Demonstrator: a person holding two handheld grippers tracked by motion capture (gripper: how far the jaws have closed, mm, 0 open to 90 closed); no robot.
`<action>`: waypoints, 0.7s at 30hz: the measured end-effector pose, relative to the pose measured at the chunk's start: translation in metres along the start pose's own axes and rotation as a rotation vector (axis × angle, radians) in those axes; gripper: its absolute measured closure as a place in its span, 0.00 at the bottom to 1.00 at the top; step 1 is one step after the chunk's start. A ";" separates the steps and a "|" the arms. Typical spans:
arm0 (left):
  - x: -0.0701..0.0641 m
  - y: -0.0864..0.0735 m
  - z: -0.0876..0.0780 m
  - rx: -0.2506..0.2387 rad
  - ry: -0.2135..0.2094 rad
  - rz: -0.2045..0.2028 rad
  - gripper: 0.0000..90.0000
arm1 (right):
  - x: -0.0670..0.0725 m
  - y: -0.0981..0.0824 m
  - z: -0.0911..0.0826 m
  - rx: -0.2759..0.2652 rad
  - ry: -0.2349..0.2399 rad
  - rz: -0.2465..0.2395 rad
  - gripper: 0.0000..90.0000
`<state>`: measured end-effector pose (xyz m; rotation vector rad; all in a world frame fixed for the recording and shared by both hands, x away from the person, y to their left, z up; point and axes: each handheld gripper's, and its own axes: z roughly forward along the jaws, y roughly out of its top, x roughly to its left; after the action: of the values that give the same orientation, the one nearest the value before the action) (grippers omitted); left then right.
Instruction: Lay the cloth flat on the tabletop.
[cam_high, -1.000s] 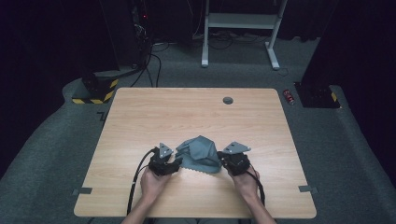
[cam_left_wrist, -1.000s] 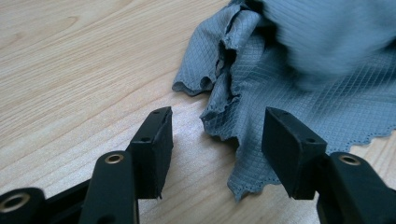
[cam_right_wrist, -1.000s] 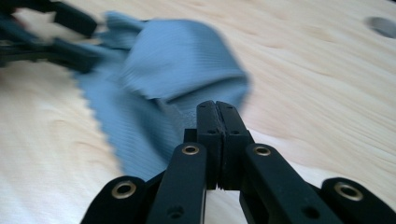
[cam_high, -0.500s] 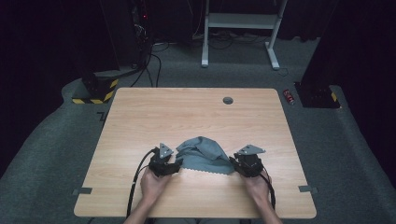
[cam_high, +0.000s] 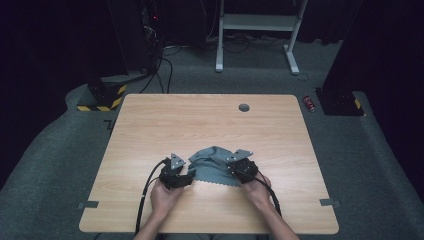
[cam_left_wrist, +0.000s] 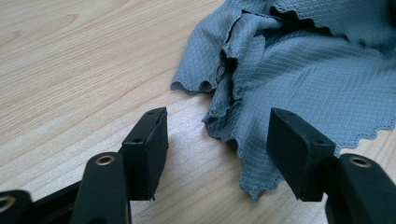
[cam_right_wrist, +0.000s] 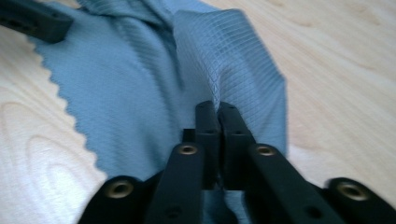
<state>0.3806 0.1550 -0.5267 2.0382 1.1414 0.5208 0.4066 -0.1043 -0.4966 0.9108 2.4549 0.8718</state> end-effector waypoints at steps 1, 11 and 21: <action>0.000 0.000 0.000 0.000 0.000 0.000 0.43 | -0.004 0.002 -0.002 -0.010 0.002 0.001 0.99; 0.000 0.000 0.000 0.000 -0.001 -0.002 0.43 | -0.062 0.015 -0.017 -0.057 -0.118 0.154 0.99; 0.000 0.000 0.000 -0.001 -0.001 -0.001 0.43 | -0.091 -0.001 0.008 0.010 -0.154 0.280 0.83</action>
<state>0.3807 0.1551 -0.5267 2.0365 1.1414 0.5194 0.4754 -0.1641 -0.4912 1.2973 2.2364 0.8441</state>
